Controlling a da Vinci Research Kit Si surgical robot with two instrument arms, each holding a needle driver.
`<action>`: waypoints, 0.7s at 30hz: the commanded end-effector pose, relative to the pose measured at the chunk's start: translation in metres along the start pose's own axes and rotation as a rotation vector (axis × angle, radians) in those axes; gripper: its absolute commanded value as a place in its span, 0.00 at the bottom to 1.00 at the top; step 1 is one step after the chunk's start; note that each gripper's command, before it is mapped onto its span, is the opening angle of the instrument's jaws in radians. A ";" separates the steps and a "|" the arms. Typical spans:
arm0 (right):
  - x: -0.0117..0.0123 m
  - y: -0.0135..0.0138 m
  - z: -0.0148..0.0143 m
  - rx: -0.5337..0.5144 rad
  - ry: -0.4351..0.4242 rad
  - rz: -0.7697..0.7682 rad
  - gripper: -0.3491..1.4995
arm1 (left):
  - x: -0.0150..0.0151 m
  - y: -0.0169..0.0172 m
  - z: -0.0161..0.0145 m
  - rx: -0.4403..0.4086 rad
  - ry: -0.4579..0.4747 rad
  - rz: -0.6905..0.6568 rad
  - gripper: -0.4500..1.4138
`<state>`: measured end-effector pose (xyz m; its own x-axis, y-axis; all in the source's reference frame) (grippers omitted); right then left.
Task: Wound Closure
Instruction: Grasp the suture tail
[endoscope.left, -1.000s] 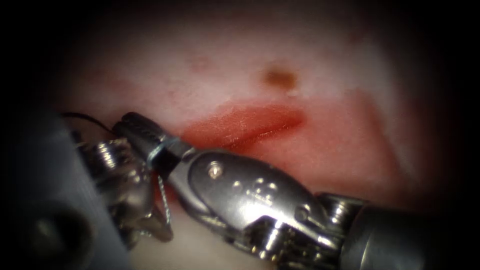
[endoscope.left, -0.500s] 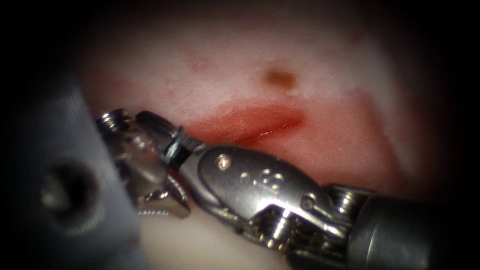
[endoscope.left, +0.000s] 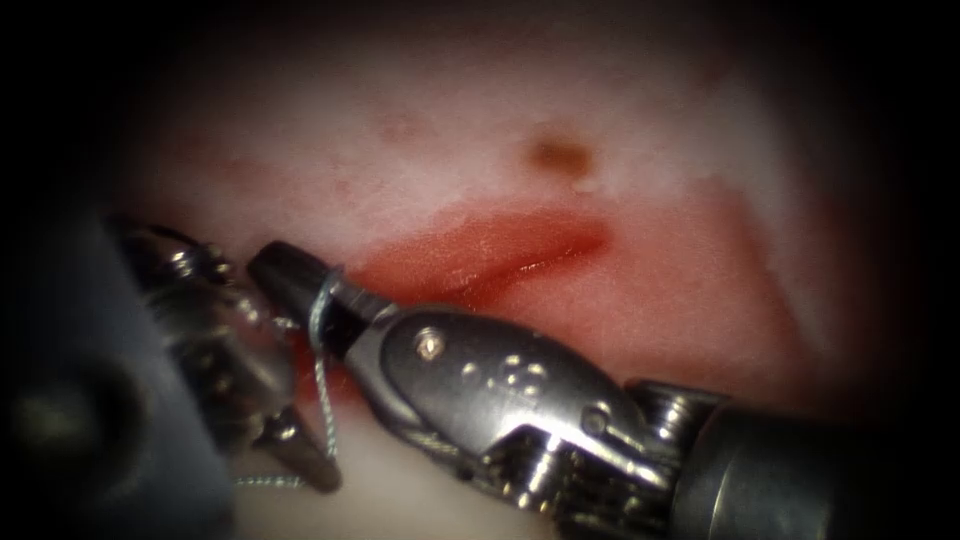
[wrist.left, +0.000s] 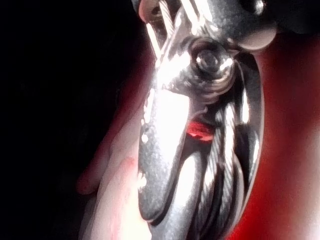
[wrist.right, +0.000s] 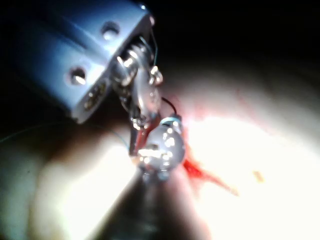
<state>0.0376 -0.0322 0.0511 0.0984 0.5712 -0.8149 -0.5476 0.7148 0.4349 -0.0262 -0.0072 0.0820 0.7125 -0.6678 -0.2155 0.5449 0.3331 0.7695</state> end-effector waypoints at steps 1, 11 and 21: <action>0.0010 -0.0003 0.0012 0.000 0.006 0.002 0.00 | -0.0008 0.0001 -0.0009 -0.005 -0.005 0.000 0.00; 0.0018 -0.0002 0.0008 0.050 -0.002 -0.029 0.00 | 0.0000 0.0008 -0.0010 -0.004 0.017 -0.055 0.00; 0.0034 0.0001 0.0003 0.178 -0.063 -0.124 0.00 | 0.0005 0.0008 -0.0006 0.009 0.042 -0.093 0.00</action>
<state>0.0369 -0.0309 0.0491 0.2328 0.4977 -0.8355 -0.3627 0.8415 0.4003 -0.0248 -0.0081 0.0824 0.6784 -0.6630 -0.3166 0.6055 0.2605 0.7520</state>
